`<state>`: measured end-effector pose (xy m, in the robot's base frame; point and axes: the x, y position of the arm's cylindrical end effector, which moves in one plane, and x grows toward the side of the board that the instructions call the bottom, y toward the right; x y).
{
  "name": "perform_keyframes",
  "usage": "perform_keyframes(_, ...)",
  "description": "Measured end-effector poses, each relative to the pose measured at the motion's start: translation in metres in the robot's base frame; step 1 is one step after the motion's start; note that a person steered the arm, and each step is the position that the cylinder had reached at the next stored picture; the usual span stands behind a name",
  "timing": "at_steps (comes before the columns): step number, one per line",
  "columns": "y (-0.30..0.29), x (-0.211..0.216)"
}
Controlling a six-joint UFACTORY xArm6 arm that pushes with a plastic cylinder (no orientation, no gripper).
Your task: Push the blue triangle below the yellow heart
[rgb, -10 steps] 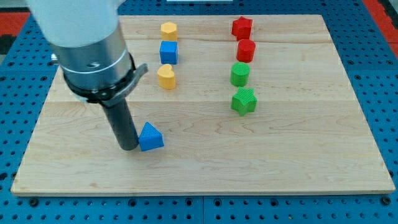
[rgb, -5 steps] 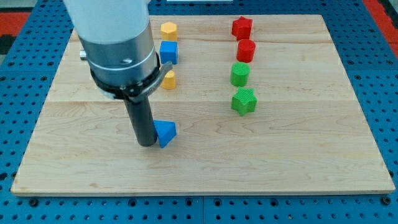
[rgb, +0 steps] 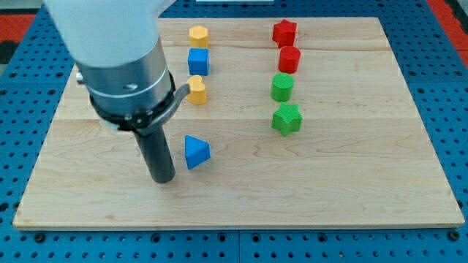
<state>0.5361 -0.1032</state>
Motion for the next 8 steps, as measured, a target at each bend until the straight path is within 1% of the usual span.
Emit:
perform_keyframes(1,0.001,-0.016)
perform_keyframes(2,0.001,-0.015)
perform_keyframes(3,0.001,0.017)
perform_keyframes(4,0.036,0.024)
perform_keyframes(5,0.033,-0.002)
perform_keyframes(6,0.022,-0.042)
perform_keyframes(7,0.019,-0.072)
perform_keyframes(8,0.019,-0.069)
